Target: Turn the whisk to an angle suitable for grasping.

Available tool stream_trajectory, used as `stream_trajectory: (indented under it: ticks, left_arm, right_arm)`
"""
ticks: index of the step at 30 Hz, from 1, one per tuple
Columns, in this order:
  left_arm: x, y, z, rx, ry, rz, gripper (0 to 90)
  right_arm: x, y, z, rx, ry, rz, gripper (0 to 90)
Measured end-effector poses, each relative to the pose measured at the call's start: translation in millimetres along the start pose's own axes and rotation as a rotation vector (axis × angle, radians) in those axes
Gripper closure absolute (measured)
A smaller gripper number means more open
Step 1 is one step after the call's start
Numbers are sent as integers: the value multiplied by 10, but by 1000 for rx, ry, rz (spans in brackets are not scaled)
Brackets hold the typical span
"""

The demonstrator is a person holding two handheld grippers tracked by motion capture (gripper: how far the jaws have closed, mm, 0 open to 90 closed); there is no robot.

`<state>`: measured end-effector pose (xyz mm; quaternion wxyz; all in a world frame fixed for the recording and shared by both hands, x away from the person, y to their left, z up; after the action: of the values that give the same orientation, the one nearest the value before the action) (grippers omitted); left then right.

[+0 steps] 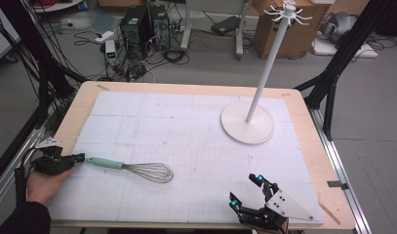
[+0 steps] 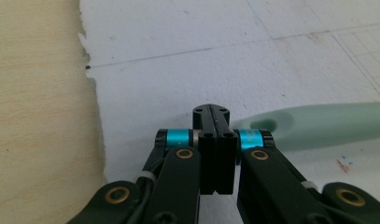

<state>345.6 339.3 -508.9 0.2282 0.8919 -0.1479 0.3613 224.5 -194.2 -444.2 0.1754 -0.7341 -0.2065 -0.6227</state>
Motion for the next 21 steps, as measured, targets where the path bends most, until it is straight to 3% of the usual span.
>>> stream_trajectory:
  ticks: [17, 21]
  left_arm:
    - [-15, 107, 38, 1, -22, 28, 900]
    - [20, 172, 67, -4, -33, 58, 900]
  right_arm:
    - [3, -2, 10, 3, 1, -1, 158]
    - [3, -3, 12, 3, 1, -1, 158]
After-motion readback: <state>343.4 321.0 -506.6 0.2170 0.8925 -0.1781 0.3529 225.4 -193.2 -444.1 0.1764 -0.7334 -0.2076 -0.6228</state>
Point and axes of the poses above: each handheld gripper's, and its own axes: z roughly forward along the jaws, x roughly out of its top, y roughly to its right, the point moved 8 cm from there along z, roughly forward along the jaws, and after that the axes turned 9 degrees about -x, right-handed, at the moved point
